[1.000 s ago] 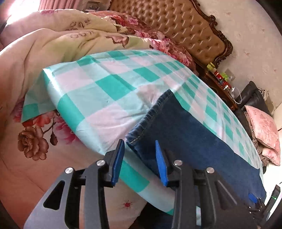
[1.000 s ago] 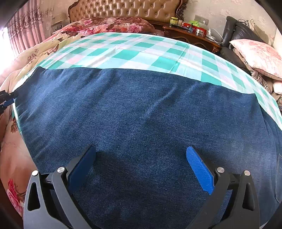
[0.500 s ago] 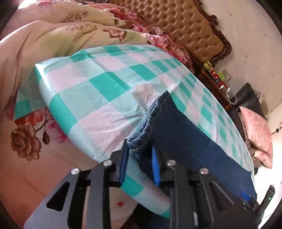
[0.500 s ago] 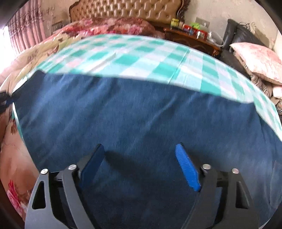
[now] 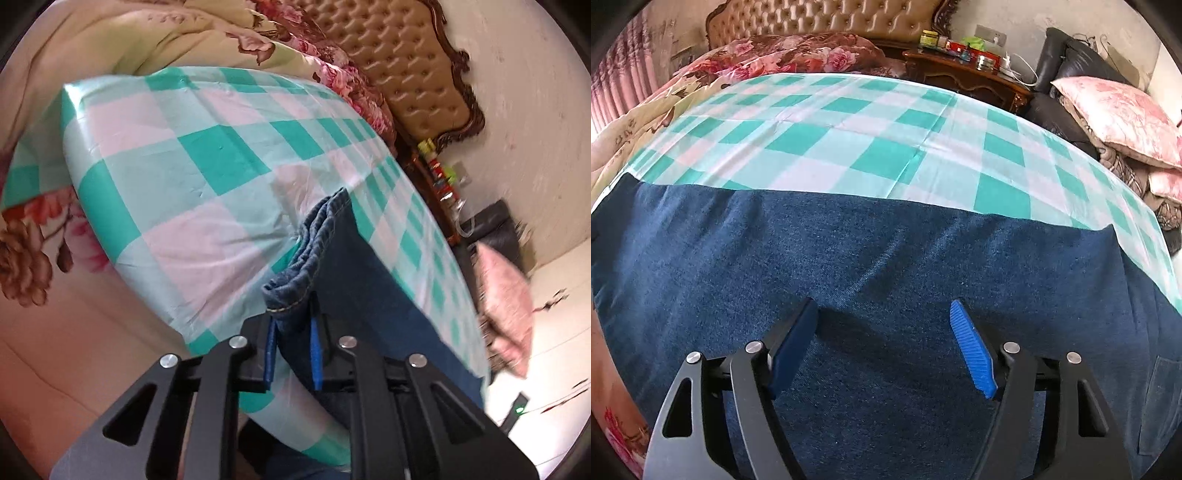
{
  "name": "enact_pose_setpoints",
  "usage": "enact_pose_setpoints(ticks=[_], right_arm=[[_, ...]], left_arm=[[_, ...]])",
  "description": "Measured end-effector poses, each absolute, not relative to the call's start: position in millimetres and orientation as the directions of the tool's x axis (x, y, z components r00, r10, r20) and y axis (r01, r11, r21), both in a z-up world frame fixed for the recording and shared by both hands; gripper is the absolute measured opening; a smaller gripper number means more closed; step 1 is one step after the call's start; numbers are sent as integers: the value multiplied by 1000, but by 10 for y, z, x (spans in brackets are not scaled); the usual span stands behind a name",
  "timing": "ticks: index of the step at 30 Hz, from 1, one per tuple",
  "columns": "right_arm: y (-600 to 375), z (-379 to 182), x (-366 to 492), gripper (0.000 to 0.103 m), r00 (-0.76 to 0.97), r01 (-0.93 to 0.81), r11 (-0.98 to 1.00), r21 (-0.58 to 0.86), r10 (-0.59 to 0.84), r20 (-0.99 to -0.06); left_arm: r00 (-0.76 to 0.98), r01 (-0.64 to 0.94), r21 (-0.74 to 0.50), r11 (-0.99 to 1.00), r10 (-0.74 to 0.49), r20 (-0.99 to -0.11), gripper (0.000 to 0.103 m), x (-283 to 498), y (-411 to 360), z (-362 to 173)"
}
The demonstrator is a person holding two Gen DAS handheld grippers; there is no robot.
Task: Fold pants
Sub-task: 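Lift the gripped leg hem up with the left tool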
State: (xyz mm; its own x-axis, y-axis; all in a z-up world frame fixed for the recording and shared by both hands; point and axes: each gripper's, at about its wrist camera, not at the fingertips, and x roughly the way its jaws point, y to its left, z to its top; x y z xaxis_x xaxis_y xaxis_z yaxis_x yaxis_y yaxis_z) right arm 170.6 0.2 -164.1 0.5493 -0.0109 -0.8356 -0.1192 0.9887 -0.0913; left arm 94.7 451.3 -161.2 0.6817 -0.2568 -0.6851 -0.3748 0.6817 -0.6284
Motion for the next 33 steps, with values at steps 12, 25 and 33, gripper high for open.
enact_pose_setpoints(ticks=[12,25,33], right_arm=[[-140,-1567,1912,73,560,-67,994,-83,-31,-828],[-156,-1671,1948,92,613,-27,985,-173,-120,-781],[-163,-1532,1885,71,582,-46,990,-130,-79,-809]], left_arm=[[633,-407,-559,723,-218,-743,14,1026,4442,-1552],[655,-384,-583,716,-234,-719,14,978,4501,-1621],[662,-374,-546,750,-196,-723,12,1005,4434,-1442]])
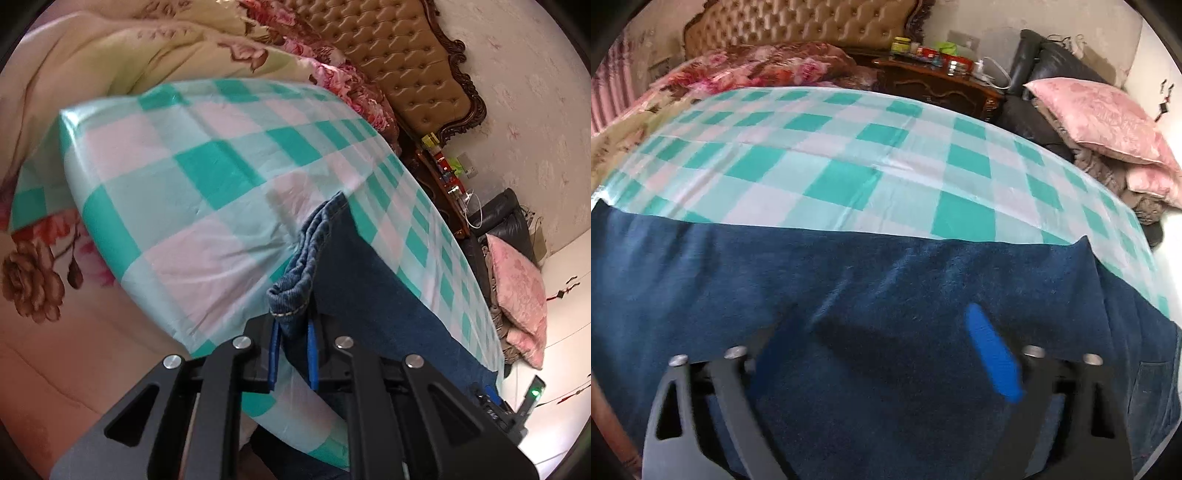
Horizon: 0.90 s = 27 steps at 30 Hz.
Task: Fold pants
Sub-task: 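Lift the gripped leg hem up with the left tool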
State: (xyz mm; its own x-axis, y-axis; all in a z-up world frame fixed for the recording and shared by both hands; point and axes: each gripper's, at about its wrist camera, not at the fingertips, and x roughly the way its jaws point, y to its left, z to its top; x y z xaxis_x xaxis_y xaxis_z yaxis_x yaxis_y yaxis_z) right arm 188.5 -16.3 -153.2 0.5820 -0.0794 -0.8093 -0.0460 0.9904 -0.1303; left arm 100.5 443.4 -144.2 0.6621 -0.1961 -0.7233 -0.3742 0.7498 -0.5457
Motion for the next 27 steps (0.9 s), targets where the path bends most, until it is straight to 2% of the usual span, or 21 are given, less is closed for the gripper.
enact_pose_setpoints(ticks=[2,5,9,13,15,16,17,19,22,25,27], right_arm=[[-205,-1472,1824,56,575,-43,992,-116,-70,-815],[-284,-1420,1743,54,574,-40,996,-80,-43,-818],[-412,-1366,1602,54,617,-36,992,-119,-72,-784],[-476,-1562,1618,57,546,-82,988,-128,-63,-835],[-575,-1473,1532,68,561,-56,997,-56,-15,-828],[-608,-1402,1475,79,578,-59,998,-20,18,-816],[-631,-1359,1430,83,588,-61,998,-1,35,-808],[-677,-1298,1339,84,585,-75,997,30,68,-808],[-806,-1277,1254,84,556,-75,991,107,131,-821],[-1004,-1235,1179,84,540,-31,980,196,182,-822],[-1194,-1165,1129,84,547,6,969,246,203,-812]], left_arm=[[664,-374,-541,753,-190,-723,11,1018,4418,-1368],[671,-364,-520,773,-170,-721,11,1038,4376,-1203],[668,-363,-482,797,-138,-731,11,1073,4306,-1025],[666,-370,-457,809,-112,-737,11,1070,4222,-905],[662,-369,-427,826,-88,-744,10,1067,4153,-827],[662,-362,-403,840,-73,-746,10,1069,4101,-772],[663,-356,-388,850,-63,-746,10,1075,4063,-728],[666,-340,-336,878,-28,-746,10,1089,3925,-590],[673,-302,-193,934,66,-737,10,1112,3553,-284],[723,-185,29,982,156,-673,10,1116,2799,98],[766,-98,154,983,173,-619,10,1093,2223,242]])
